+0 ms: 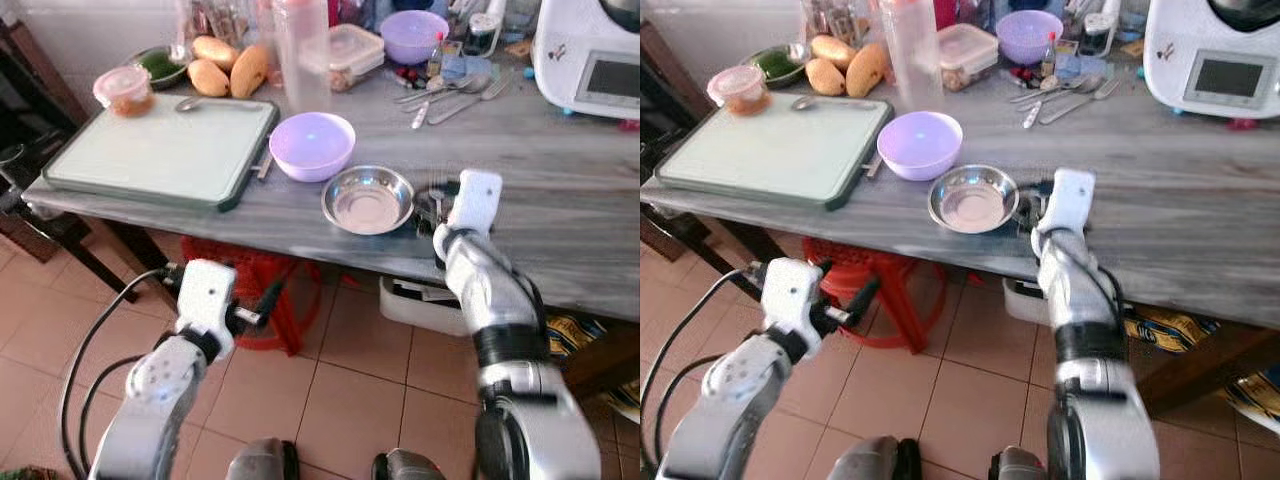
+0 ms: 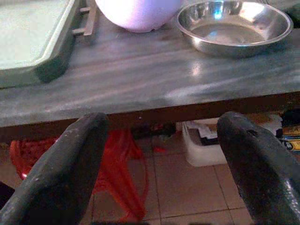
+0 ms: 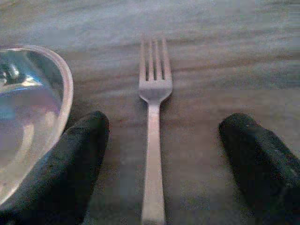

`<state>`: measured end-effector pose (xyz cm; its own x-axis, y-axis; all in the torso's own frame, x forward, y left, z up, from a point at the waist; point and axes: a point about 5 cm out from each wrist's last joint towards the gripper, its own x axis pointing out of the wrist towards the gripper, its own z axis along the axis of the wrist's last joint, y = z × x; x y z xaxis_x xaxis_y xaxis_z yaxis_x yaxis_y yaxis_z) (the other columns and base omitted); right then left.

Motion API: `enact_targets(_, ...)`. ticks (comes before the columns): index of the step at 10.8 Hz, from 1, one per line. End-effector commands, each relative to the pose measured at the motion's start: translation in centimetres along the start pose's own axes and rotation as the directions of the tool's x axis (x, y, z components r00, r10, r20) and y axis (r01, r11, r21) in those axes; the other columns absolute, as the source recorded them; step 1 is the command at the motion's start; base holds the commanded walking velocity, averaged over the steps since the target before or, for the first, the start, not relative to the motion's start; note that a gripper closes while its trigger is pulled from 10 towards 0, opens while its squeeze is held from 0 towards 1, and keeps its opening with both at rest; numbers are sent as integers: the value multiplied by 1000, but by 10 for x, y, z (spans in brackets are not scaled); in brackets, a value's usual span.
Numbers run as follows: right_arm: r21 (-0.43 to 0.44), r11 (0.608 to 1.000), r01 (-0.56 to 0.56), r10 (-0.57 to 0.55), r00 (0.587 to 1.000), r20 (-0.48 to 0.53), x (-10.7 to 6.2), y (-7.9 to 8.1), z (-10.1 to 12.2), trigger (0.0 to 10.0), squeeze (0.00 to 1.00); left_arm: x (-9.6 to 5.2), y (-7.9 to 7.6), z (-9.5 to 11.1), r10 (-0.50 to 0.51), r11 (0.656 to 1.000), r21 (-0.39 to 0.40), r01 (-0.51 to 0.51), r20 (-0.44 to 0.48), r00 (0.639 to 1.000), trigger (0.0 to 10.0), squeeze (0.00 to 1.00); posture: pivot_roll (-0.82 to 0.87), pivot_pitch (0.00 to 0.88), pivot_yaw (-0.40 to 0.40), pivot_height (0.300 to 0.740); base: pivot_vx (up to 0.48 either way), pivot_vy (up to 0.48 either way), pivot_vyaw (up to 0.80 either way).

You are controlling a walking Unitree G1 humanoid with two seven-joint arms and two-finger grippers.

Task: Setting the table

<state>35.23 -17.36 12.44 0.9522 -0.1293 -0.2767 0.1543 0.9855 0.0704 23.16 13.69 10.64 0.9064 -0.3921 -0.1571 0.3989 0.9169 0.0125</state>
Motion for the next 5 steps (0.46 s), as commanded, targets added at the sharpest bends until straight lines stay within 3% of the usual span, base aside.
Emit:
enact_targets(1, 2, 1000, 13, -13, 1000, 14, -5, 1, 0, 10000, 769, 0, 3, -2, 19, 1000, 10, -19, -6, 1000, 10000, 0, 51, 44, 88, 740, 0, 0, 0)
enact_targets(2, 2, 1000, 20, -20, 998, 58, -12, 1, 1, 10000, 43, 2, 2, -1, 14, 1000, 9, -14, 5, 1000, 10000, 0, 47, 37, 88, 740, 0, 0, 0)
enact_targets(5, -52, 999, 7, 7, 968, 251, -26, 9, 12, 10000, 0, 9, 1, -3, 12, 1000, 3, -12, 24, 1000, 10000, 0, 28, 0, 86, 740, 0, 0, 0)
